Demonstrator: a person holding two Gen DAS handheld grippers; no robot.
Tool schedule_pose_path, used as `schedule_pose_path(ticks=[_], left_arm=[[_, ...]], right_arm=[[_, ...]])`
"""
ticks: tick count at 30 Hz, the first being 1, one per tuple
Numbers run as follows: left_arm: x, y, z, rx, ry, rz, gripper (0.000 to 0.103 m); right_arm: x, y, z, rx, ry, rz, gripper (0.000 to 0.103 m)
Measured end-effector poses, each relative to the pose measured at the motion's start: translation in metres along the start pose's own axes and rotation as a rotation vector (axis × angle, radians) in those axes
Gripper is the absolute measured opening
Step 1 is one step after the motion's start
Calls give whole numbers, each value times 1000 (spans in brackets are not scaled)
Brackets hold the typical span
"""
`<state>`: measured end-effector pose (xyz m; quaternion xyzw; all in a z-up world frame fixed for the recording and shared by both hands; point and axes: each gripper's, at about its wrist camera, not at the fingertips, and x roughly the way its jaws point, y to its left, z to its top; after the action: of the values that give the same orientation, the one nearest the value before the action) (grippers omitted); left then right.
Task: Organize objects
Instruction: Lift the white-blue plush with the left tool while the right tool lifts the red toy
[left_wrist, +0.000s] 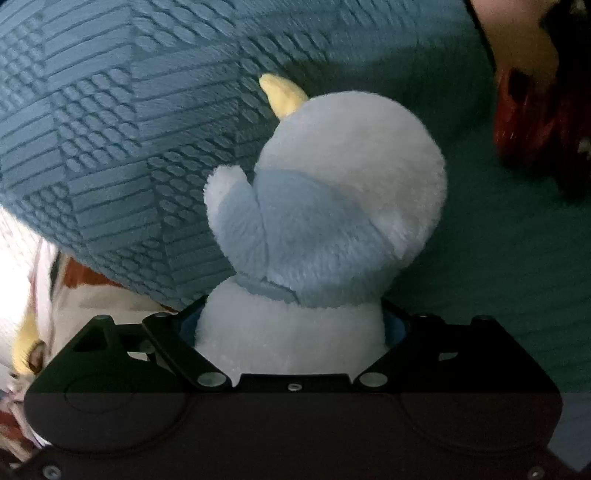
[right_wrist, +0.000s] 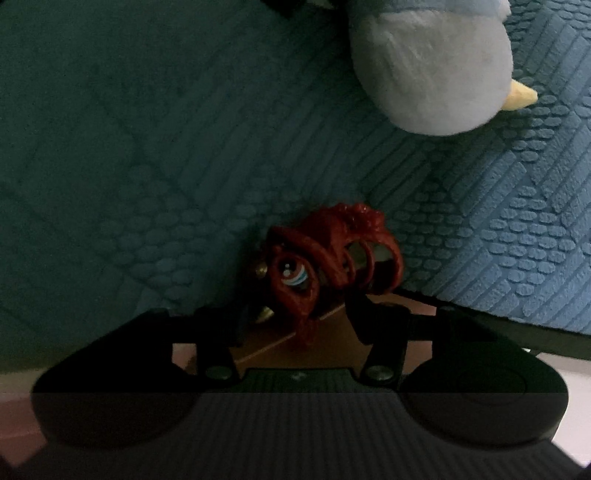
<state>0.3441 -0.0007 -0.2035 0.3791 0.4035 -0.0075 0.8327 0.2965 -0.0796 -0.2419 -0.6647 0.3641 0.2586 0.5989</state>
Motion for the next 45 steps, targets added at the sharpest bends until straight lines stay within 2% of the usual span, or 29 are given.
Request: schedule_pose_path(ticks=[7,13,17,20,22,28,30,31,37,38,39,45], left_arm=[[-37,24,-7,-191,-29,-171,87],[-70,30,-19,-312,-49,-261,86],[-76,25,-24,-401,-38,-337,84],[-88,18,-36,-460,-25,-363,83],[-83,13,-48,-500,-16,-376,82],[-96,29,-76,-678,16,-413,81],[-96,32,-82,-718,26,-423,80],[-96,32,-83,-726,30,-423,80],[-84,31,-84,-734,68,-410,78],[-82,31,-83,-737,76,-411,77],[-79,31,-83,-736,83,-414,77],[-74,31,-81,-735,96,-420,76]], right_arm=[[-18,-8,-6,81,-23,76,55],[-29,-18,-5,126,-22,140,55],[-34,-30,-1,140,-32,148,46],[-42,-29,0,135,-35,145,43],[-47,-29,0,126,-39,148,40],[-65,-26,-2,109,-47,168,40],[-80,-17,-13,112,-46,182,40],[-68,-22,-16,113,-47,189,40],[-76,-31,-21,172,-65,251,38],[-80,-33,-21,185,-72,266,22],[-82,-34,-21,199,-77,274,16],[-88,-34,-21,267,-99,305,15]])
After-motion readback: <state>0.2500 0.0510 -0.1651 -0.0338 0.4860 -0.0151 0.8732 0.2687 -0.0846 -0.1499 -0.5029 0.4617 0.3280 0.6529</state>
